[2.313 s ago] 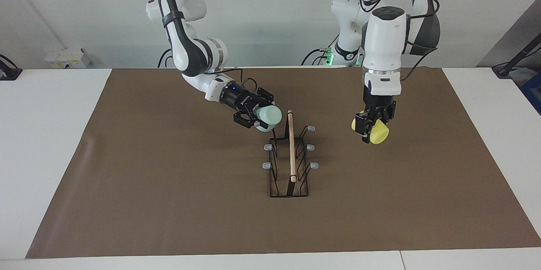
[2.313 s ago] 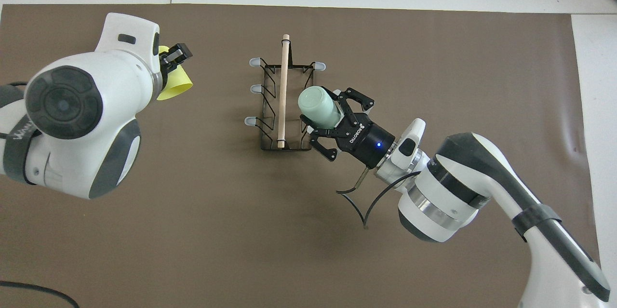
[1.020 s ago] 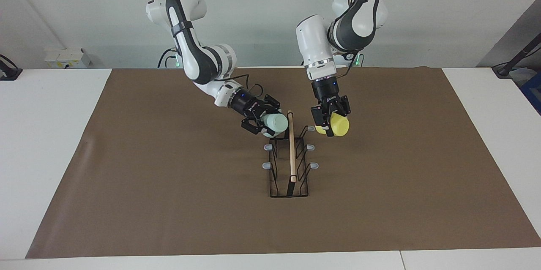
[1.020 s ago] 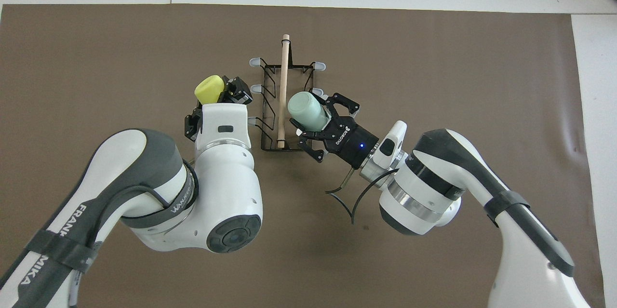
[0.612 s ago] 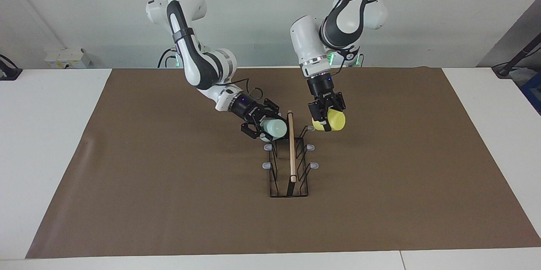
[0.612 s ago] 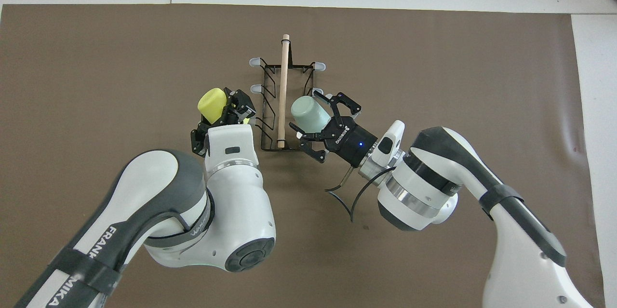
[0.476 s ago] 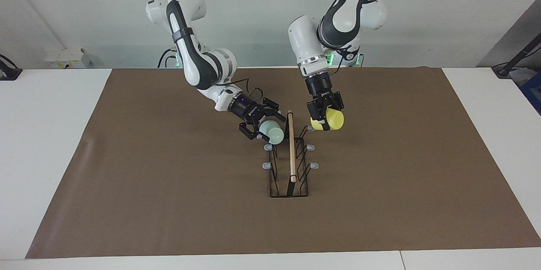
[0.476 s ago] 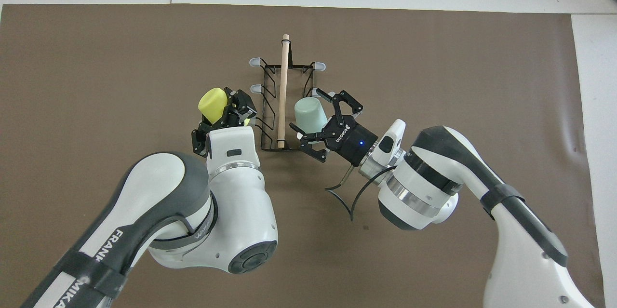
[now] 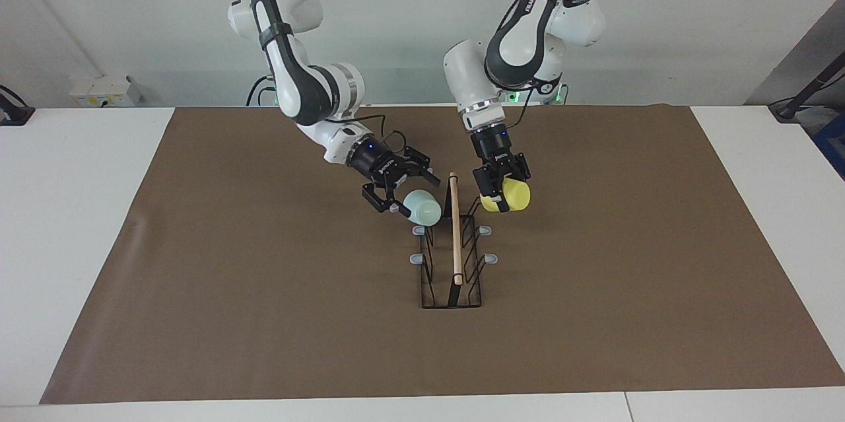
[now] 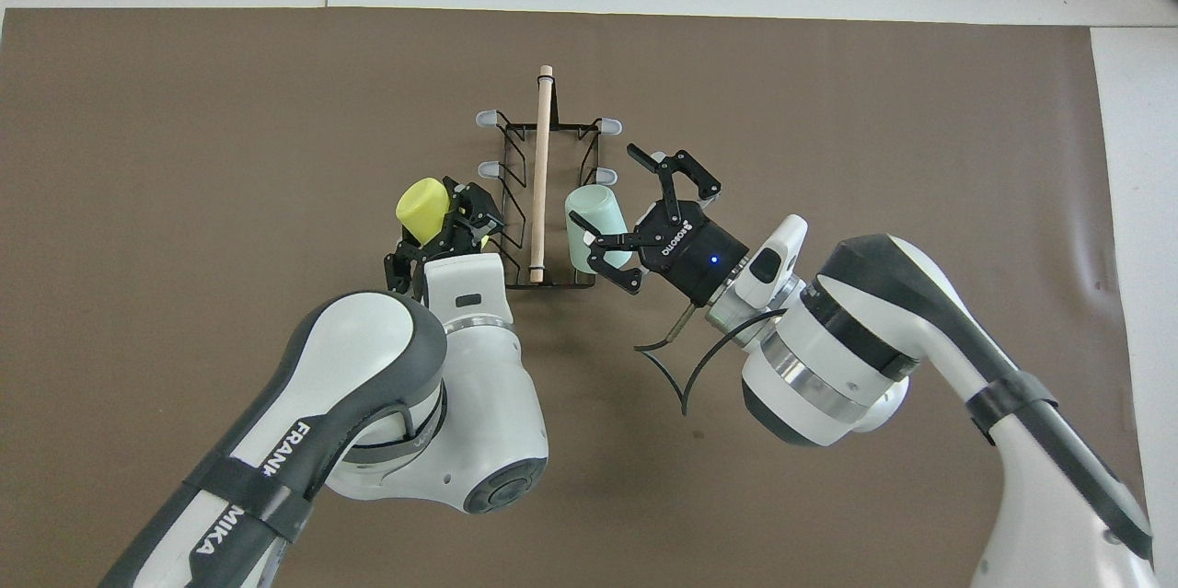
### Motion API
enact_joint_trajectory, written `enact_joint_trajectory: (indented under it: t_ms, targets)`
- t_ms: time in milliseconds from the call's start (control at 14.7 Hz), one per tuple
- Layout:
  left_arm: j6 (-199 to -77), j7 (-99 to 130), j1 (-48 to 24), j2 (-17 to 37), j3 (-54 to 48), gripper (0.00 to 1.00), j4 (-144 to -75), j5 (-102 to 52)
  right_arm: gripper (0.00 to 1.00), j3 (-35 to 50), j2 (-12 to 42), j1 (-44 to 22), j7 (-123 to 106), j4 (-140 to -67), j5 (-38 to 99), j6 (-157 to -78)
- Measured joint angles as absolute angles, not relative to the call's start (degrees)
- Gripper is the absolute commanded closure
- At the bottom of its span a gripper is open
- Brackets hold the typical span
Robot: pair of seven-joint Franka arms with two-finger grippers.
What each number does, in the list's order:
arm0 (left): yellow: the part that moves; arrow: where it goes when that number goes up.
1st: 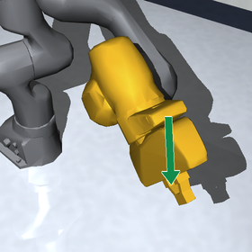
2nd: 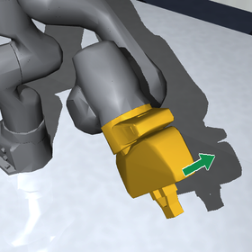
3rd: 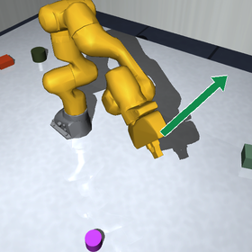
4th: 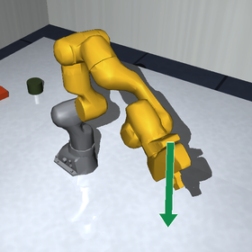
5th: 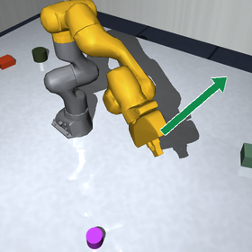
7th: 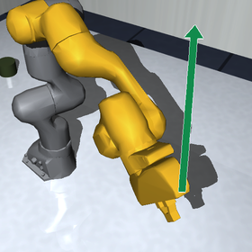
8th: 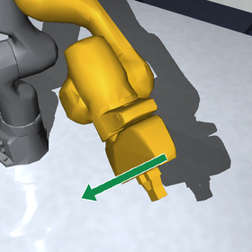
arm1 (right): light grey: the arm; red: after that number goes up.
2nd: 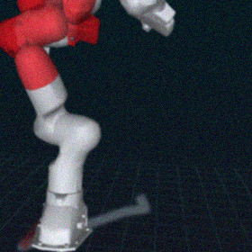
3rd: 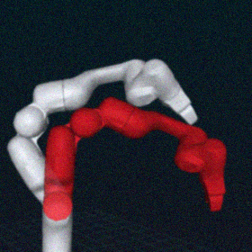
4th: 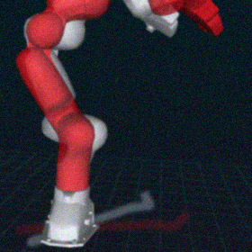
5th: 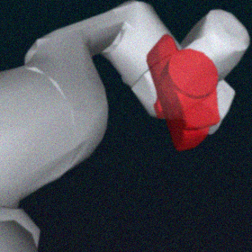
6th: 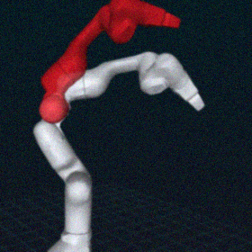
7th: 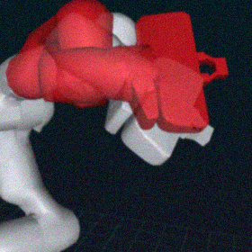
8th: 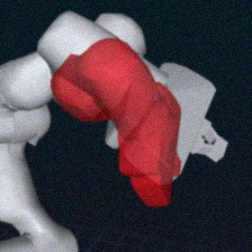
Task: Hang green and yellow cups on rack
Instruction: 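Open the right gripper and withdraw it while the left gripper holds yellow cup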
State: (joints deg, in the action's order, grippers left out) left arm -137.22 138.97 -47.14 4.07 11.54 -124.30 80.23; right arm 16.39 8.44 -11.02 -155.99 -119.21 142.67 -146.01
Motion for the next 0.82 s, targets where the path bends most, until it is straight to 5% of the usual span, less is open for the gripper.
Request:
enact_joint_trajectory:
  t_ms: [272, 612, 680, 816]
  targets:
    - [-137.1, 139.3, -48.9, 4.4, 11.5, 1.0, -123.9, 80.5, 0.0, 16.3, 2.1, -9.3, -154.8, -119.2, 138.1, -155.1]
    - [-137.2, 139.4, -49.9, 4.4, 11.5, 1.0, -123.9, 80.6, 0.0, 16.0, -1.4, -4.7, -144.7, -119.3, 114.2, -158.1]
    - [-137.3, 139.4, -49.9, 4.4, 11.5, 0.81, -123.9, 80.6, 0.0, 16.0, -1.4, -3.5, -142.5, -119.3, 108.8, -158.1]
    - [-137.4, 139.4, -49.9, 4.5, 11.5, 0.64, -123.9, 80.6, 0.0, 15.9, -1.3, -1.1, -138.3, -119.3, 98.1, -157.4]
